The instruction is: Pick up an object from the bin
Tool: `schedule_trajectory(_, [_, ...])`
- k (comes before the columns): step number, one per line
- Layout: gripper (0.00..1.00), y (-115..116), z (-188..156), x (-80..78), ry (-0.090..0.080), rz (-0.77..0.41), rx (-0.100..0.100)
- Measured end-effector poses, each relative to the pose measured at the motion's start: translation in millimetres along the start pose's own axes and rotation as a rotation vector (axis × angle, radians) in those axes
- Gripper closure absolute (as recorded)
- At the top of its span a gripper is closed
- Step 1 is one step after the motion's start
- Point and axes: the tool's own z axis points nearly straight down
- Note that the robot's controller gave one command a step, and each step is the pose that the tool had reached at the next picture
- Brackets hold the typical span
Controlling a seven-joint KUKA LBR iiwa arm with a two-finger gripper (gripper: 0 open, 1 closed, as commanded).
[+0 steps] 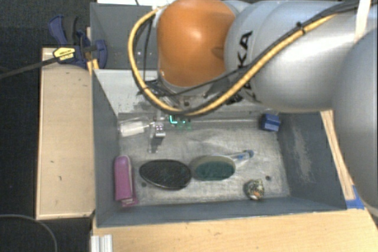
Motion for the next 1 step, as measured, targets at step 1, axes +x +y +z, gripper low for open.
schedule_trajectory(1, [0.0, -3.7, 165.9, 47.8, -0.006, -0.162, -0.001])
